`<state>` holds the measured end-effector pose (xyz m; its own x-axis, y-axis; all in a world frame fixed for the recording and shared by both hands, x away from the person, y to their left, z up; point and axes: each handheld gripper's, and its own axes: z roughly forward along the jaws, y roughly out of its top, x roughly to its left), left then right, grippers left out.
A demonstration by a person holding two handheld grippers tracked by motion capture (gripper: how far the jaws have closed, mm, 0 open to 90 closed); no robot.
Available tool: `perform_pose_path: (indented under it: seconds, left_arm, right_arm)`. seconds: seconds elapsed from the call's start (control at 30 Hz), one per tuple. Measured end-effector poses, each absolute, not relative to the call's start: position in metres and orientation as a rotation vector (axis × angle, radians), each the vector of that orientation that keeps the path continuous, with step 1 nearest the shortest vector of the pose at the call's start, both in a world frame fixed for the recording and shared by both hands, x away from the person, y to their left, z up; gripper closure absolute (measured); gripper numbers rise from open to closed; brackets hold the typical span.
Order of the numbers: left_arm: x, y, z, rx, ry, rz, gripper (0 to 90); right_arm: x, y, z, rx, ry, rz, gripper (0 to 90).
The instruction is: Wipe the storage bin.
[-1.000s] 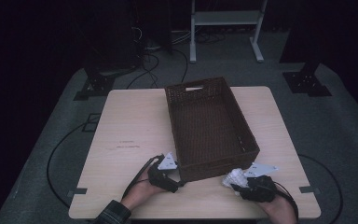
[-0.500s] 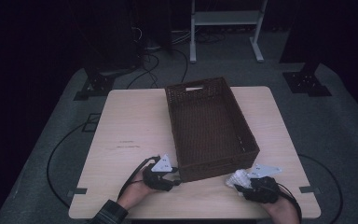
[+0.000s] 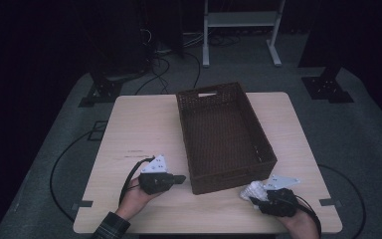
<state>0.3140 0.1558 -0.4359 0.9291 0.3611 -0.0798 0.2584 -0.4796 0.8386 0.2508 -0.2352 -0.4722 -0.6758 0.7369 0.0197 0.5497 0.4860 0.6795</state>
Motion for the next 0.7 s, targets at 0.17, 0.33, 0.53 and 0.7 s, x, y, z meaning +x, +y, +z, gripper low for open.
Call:
perform_pose_path:
  seconds: [0.17, 0.33, 0.53, 0.7]
  left_arm:
    - [0.316, 0.154, -0.423, 2.049, 0.413, 0.132, 90.0]
    - [0.321, 0.150, -0.417, 2.021, 0.398, 0.130, 89.9]
    - [0.322, 0.143, -0.415, 1.999, 0.384, 0.113, 89.9]
    - [0.321, 0.130, -0.414, 2.005, 0.354, 0.108, 89.8]
  right_arm:
    - [0.251, -0.235, -0.472, 1.091, 2.462, 0.975, 55.6]
    - [0.250, -0.236, -0.472, 1.095, 2.460, 0.976, 55.6]
    - [0.250, -0.235, -0.472, 1.093, 2.462, 0.977, 55.6]
    - [0.250, -0.234, -0.473, 1.093, 2.467, 0.974, 55.6]
